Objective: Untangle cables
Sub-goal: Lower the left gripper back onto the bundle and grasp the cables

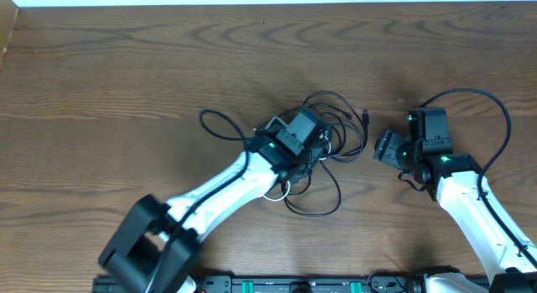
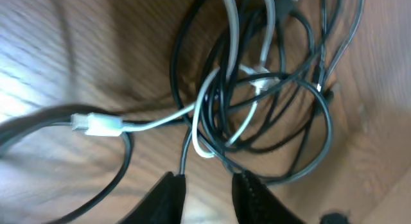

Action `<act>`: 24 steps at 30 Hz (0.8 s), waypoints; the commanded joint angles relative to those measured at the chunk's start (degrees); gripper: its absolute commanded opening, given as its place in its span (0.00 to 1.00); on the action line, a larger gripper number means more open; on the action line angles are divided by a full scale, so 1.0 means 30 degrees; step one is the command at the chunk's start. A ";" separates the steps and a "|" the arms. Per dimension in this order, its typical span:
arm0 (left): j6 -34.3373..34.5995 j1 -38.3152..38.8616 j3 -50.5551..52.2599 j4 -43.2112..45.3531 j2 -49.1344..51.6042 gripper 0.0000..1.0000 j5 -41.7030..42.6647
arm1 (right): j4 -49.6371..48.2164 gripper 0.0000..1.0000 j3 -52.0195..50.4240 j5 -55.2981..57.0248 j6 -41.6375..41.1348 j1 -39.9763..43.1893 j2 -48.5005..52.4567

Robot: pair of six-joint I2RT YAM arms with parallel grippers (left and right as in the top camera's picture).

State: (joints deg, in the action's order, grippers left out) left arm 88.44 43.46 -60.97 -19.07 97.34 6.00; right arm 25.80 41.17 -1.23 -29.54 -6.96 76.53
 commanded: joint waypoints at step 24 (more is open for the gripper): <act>0.1370 0.0248 0.0306 0.1756 0.3636 0.19 0.0350 | 0.0066 0.76 0.0029 0.0291 -0.0211 0.0058 -0.0066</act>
State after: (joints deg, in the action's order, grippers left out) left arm 91.77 43.64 -60.97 -14.15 106.13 7.20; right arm 25.91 41.17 -1.23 -29.56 -6.96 76.53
